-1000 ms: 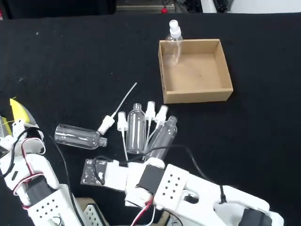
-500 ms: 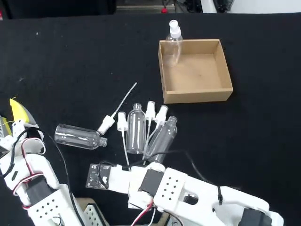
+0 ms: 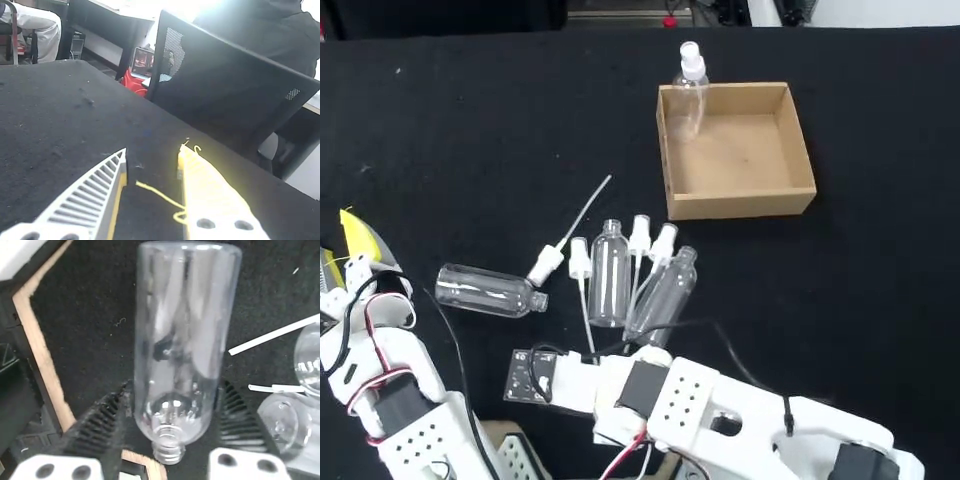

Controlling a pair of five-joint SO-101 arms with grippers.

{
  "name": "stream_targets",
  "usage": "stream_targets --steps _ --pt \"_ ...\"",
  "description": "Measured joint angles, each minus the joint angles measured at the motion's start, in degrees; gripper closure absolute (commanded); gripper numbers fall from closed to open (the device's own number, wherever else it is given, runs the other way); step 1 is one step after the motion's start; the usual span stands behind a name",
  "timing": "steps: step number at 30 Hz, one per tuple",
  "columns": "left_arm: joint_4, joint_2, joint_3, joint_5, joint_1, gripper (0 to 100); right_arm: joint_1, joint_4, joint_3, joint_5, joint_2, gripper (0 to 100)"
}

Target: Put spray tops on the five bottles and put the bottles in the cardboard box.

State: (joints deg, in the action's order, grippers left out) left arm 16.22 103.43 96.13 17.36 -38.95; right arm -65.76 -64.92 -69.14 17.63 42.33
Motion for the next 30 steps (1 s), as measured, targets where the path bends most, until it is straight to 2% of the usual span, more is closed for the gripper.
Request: stream_targets --steps 4,8,16,20,25,30 --pt "0.1 0.0 0.0 0.0 0.0 84 0.3 0.0 0.0 0.0 0.1 85.8" --pt "0.1 0.0 0.0 0.0 0.0 84 7.1 -2.7 2.5 1.4 0.3 85.8" --pt "0.1 0.0 0.0 0.4 0.0 84 22.7 -23.6 26.6 4.8 0.3 85.7" --pt "0.1 0.0 0.0 0.4 0.0 84 29.8 -30.9 36.2 7.7 0.3 85.7" --pt "0.1 0.0 0.0 0.4 1.4 84 43.3 -34.0 39.2 15.3 0.3 85.7" --pt "0.1 0.0 0.0 0.4 2.4 84 63.4 -34.0 39.3 23.6 0.3 85.7"
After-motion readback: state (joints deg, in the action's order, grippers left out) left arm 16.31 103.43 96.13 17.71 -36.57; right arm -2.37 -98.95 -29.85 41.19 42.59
